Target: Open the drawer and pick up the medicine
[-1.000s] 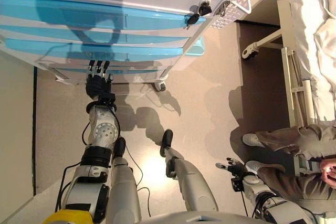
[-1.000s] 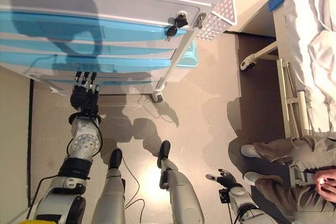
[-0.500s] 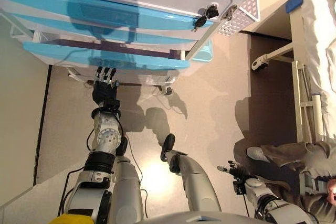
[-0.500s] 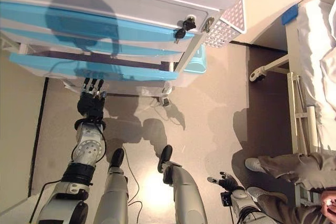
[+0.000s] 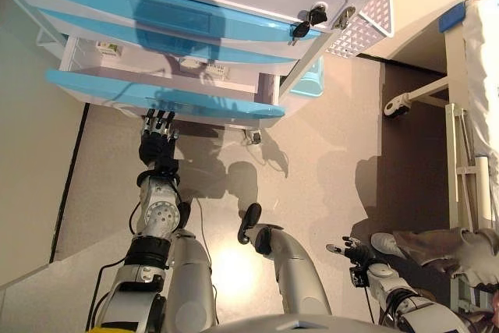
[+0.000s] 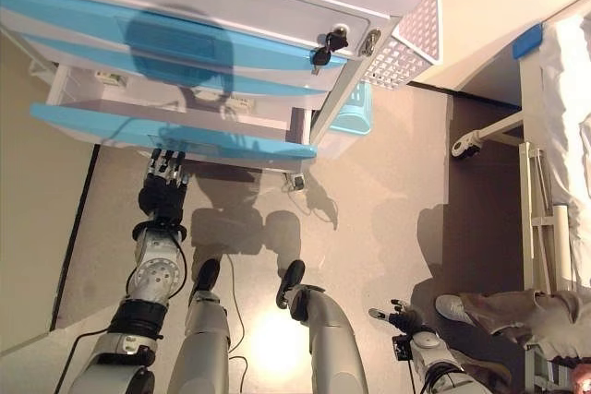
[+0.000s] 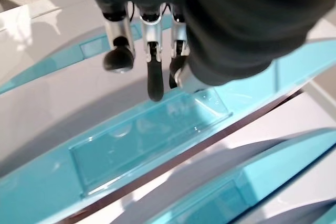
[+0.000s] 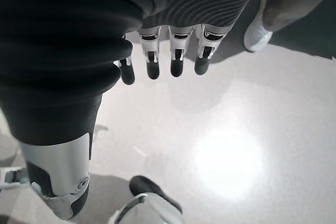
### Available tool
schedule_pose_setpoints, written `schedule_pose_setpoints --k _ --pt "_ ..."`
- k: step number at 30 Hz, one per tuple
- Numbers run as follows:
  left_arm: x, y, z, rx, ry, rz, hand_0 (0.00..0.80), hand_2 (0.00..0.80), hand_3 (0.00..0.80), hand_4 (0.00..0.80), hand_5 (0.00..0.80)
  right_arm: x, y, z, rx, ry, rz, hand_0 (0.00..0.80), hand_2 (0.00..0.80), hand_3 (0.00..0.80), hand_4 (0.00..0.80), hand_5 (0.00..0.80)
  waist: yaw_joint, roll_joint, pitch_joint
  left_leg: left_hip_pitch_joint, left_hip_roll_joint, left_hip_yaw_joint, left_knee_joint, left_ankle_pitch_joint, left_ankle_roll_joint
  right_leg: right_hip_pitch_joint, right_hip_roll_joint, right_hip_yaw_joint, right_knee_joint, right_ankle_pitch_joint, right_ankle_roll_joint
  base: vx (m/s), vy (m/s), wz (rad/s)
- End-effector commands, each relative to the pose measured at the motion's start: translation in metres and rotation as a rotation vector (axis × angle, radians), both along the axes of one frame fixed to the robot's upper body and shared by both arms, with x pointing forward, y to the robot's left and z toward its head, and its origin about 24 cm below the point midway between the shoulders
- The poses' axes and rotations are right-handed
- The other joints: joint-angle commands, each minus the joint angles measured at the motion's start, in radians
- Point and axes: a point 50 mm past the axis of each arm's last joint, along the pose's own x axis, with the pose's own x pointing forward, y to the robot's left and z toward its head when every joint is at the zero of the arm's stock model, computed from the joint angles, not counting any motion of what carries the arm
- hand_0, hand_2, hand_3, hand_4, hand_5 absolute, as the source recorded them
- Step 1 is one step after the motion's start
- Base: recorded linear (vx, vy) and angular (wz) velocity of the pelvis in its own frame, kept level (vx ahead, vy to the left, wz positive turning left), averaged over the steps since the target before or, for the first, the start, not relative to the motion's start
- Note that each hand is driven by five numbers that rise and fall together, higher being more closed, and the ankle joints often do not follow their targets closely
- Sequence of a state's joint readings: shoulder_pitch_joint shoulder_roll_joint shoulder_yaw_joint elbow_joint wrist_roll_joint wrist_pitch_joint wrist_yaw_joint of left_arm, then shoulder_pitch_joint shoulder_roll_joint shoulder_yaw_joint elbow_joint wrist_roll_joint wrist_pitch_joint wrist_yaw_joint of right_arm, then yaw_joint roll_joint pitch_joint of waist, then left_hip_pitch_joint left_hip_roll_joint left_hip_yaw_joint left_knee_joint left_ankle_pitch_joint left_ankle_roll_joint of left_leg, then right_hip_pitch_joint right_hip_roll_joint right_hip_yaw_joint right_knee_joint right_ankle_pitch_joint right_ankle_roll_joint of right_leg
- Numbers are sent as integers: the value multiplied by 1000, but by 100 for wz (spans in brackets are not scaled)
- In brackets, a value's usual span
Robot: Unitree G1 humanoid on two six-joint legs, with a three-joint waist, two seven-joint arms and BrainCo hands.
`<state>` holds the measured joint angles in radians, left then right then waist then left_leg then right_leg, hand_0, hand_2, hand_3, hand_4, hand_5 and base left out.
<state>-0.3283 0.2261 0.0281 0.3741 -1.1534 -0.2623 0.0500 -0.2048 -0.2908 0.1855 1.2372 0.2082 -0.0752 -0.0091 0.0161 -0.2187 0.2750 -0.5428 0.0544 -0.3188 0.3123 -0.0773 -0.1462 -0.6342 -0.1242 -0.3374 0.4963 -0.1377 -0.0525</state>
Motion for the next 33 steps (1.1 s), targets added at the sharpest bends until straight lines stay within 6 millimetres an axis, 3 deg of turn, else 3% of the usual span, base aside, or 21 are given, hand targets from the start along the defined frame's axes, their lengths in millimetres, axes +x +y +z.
schedule_pose_setpoints --k 1,19,21,22,23,33 --pt "-9 8 64 110 -351 -7 800 800 800 800 800 -28 -22 -5 -58 67 -31 0 0 0 0 0 6 24 -81 -117 -63 -17 22 108 65 29 26 -23 8 -13 90 -18 -25 13" --pt "-29 11 43 117 -301 -41 800 800 800 800 800 -27 -24 -4 -65 62 -38 0 0 0 0 0 66 13 -46 -105 -75 -71 29 119 65 56 20 -66 44 -41 85 -5 -23 8" --pt "-32 10 39 117 -290 -60 800 800 800 800 800 -26 -25 -3 -67 59 -38 0 0 0 0 0 74 6 -42 -94 -75 -80 39 89 66 70 19 -63 58 -75 93 72 -58 9" --pt "-34 9 38 117 -289 -70 800 800 800 800 800 -28 -25 -4 -65 63 -41 0 0 0 0 0 84 10 -36 -106 -77 -85 35 122 64 66 16 -82 50 -50 83 112 -84 8" --pt "-35 9 36 117 -283 -76 800 800 800 800 800 -28 -25 -4 -66 63 -42 0 0 0 0 0 85 5 -38 -97 -78 -91 37 94 65 74 18 -75 60 -80 91 24 -37 12" --pt "-46 5 15 105 -205 -155 800 800 800 800 800 -27 -22 -4 -52 55 -46 0 0 0 0 0 124 5 -32 -86 -89 -131 14 105 59 98 9 -122 63 -101 90 45 -32 22"
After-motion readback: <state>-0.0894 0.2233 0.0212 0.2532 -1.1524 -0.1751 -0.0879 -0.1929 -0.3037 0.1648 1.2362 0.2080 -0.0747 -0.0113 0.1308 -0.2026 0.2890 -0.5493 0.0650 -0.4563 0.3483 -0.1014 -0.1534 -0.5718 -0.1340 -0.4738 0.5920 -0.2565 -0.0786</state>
